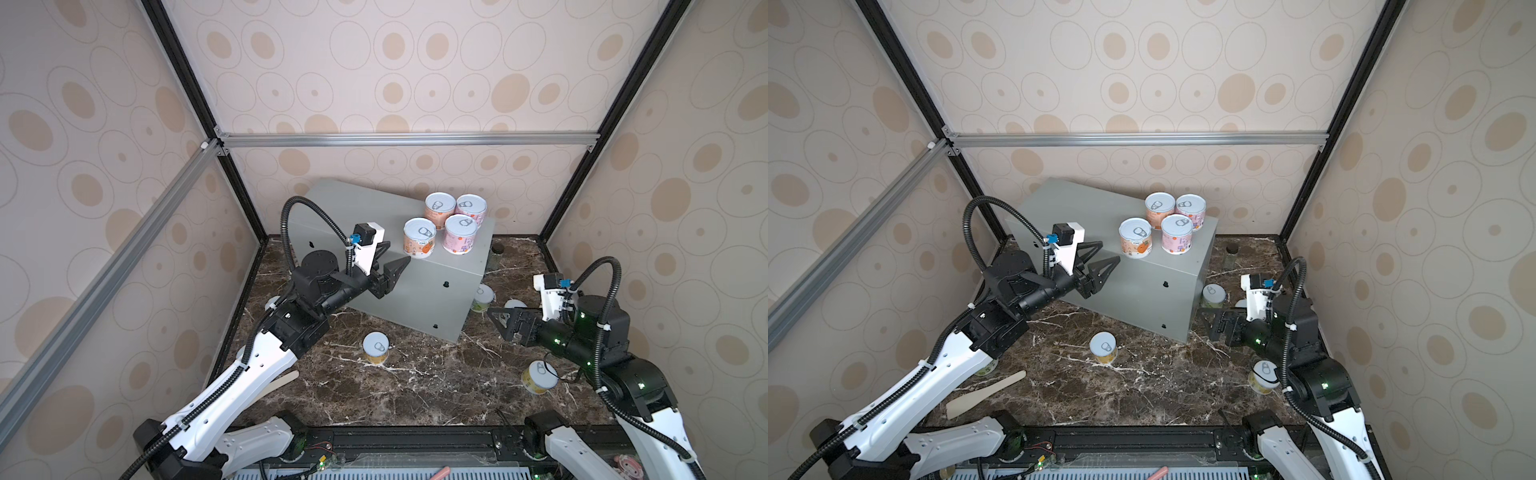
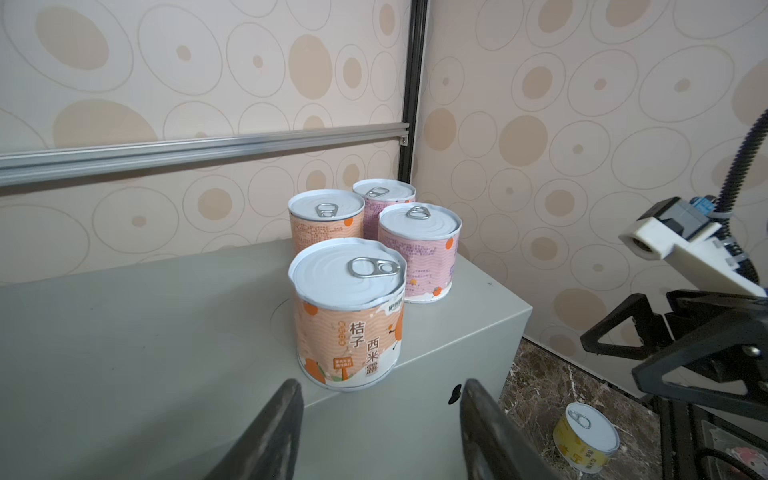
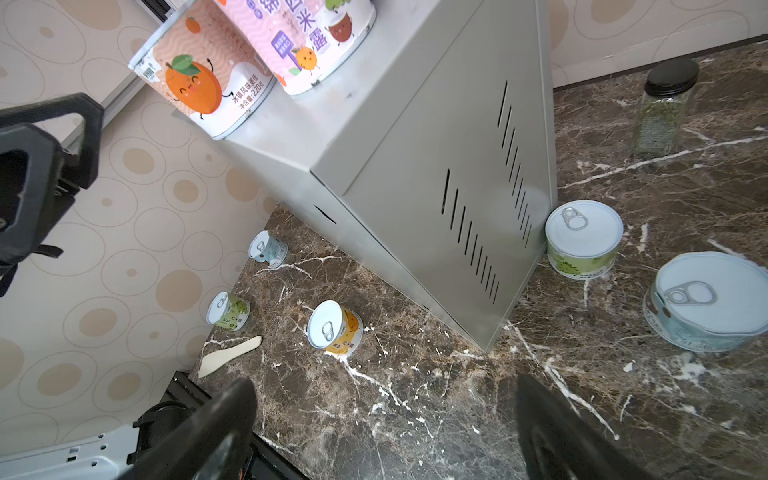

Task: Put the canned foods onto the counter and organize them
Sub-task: 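Carry the can over the cabinet top beside the other cans, then set the can down in front of the cans and open the left gripper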

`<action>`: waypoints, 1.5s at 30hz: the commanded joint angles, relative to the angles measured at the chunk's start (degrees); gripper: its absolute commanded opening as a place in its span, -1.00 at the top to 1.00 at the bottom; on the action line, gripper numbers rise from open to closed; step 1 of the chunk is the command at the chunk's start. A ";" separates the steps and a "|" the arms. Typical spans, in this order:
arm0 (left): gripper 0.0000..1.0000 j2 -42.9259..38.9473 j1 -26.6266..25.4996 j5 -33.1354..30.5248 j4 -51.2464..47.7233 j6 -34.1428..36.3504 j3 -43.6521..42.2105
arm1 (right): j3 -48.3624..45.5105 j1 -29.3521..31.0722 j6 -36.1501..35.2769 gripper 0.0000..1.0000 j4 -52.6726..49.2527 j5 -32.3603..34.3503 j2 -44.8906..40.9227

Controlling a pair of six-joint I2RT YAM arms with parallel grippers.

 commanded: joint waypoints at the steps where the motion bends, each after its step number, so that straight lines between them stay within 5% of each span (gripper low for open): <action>1: -0.16 1.82 0.81 -0.19 3.77 -1.48 0.30 | 0.79 0.30 -1.03 -0.97 -0.92 0.20 -0.77; 45: -0.01 20.52 2.28 8.38 12.82 -5.60 8.87 | -2.71 0.29 -3.83 -0.97 -2.83 2.41 -4.10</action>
